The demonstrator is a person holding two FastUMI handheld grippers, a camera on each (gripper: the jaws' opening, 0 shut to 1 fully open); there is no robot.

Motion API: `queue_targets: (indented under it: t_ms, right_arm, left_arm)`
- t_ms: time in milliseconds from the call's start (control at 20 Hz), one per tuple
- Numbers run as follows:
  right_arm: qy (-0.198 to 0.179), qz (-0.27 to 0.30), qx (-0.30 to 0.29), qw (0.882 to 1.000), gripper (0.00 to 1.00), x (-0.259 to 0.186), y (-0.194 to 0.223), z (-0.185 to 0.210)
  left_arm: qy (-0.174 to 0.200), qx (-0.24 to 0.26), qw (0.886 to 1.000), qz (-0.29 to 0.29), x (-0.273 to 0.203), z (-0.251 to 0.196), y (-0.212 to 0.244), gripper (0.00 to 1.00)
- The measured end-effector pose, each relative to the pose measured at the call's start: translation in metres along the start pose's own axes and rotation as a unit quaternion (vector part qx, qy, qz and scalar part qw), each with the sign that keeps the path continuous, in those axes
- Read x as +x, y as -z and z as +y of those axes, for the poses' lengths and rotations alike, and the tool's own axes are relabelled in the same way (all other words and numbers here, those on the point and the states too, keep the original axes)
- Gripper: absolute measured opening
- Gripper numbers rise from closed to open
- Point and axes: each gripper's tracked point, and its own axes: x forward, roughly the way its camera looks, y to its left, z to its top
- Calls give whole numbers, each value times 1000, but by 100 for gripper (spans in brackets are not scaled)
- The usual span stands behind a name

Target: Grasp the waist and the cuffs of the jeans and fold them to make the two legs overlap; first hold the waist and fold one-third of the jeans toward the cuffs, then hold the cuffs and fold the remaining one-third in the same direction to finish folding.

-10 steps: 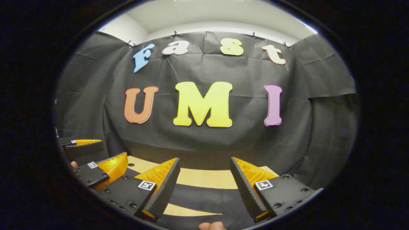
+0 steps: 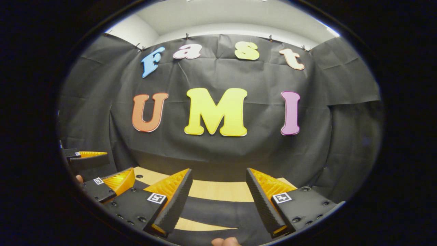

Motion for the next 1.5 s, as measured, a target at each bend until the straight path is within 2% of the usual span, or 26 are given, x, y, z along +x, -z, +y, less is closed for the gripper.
queue_targets:
  t_ms: [50,100,150,800,950,1050,1150,1250,1300,1400,1500]
  right_arm:
    - [-1,-2,0,1000,96,-1,-1,1]
    - [-3,-4,0,1000,95,-1,-2,2]
    - [-4,-5,0,1000,95,0,-2,4]
    - [-13,-9,-7,1000,95,0,-4,9]
    - [-8,0,-16,1000,95,-1,5,-5]
    - [-1,13,-20,1000,95,-5,15,-22]
    - [11,26,-28,999,95,-12,27,-42]
    - [20,41,-38,998,95,-18,39,-61]
    - [25,50,-43,998,95,-22,45,-71]
    - [38,69,-49,996,95,-27,56,-87]
    - [50,82,-45,994,97,-33,63,-100]
  left_arm:
    - [-1,-1,1000,-2,0,0,-1,100]
    - [-1,-3,1000,-1,0,1,-1,94]
    - [-4,-3,1000,-1,1,2,-1,100]
    - [-19,-8,1000,4,-5,18,1,100]
    - [-23,-48,998,44,-22,35,25,100]
    - [-33,-99,990,91,-39,51,51,100]
    - [-55,-161,974,152,-62,72,86,100]
    - [-84,-242,941,219,-84,91,125,100]
    - [-96,-296,917,249,-97,94,143,100]
    - [-121,-410,852,301,-124,97,178,99]
    - [-145,-484,795,337,-147,100,203,99]
